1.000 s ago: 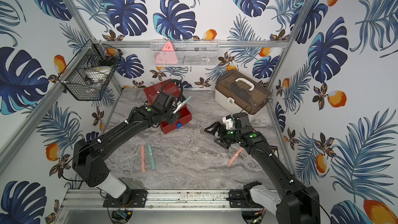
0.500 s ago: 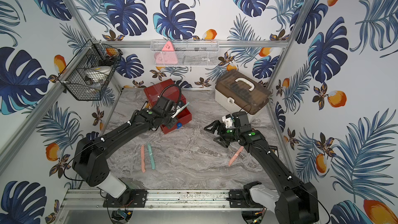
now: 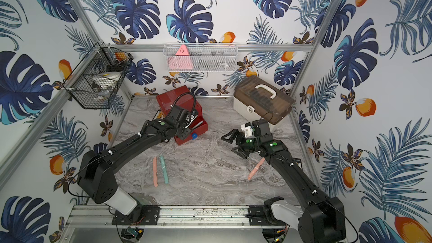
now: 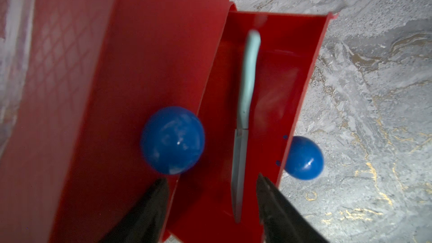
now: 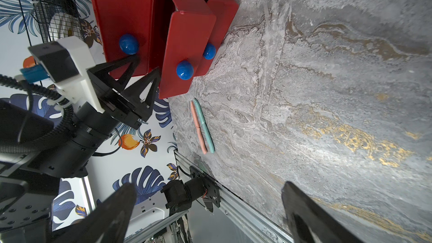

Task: Place the fruit knives into the drawer by color
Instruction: Place the fruit knife in the drawer, then pick up the fruit knife from the center of the board.

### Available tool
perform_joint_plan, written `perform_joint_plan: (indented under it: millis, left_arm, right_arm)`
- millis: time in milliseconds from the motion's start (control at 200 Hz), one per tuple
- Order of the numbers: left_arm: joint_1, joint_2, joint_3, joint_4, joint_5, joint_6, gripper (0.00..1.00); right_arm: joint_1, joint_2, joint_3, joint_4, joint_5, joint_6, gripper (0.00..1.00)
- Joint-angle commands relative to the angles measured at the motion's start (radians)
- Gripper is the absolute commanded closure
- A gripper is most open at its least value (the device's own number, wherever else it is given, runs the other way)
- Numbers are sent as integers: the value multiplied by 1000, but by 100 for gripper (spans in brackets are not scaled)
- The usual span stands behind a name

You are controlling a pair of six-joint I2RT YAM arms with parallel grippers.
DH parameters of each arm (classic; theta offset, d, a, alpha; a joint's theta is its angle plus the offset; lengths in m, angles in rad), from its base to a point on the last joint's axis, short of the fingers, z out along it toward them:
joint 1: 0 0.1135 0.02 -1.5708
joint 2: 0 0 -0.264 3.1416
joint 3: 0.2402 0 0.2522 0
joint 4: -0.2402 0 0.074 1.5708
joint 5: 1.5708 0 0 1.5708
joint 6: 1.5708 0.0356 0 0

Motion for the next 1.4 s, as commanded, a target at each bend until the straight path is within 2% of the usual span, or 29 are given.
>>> perform_joint_plan:
  millis: [0,120,310,600,776,1001,1231,1391]
  left_arm:
    - [2,1,21,9,-55,-17,26]
    - [3,18,72,-25,-78,-48,14]
    - [2,61,214,-158,-34,-162,1]
    - [3,-14,245,-253,135,-368,1]
    - [2,-112,185,-314,172,-476,1]
    - [3,-225,73,-400,207,-612,1]
    - [11,-316,-96,-381,287,-723,1]
    - [33,-364,-230,-340,314,-809,8]
  right_arm:
    - [1,4,12,15,7,-9,0]
    - [1,3,19,15,5,-12,0]
    - [2,-2,16,16,-1,-24,0]
    - [29,-17,-6,22,17,-50,0]
    - [109,-5,4,37,60,-76,0]
    - [312,49,51,50,159,-115,0]
    - [420,86,51,134,207,-89,0]
    - [474,129,76,154,225,-89,0]
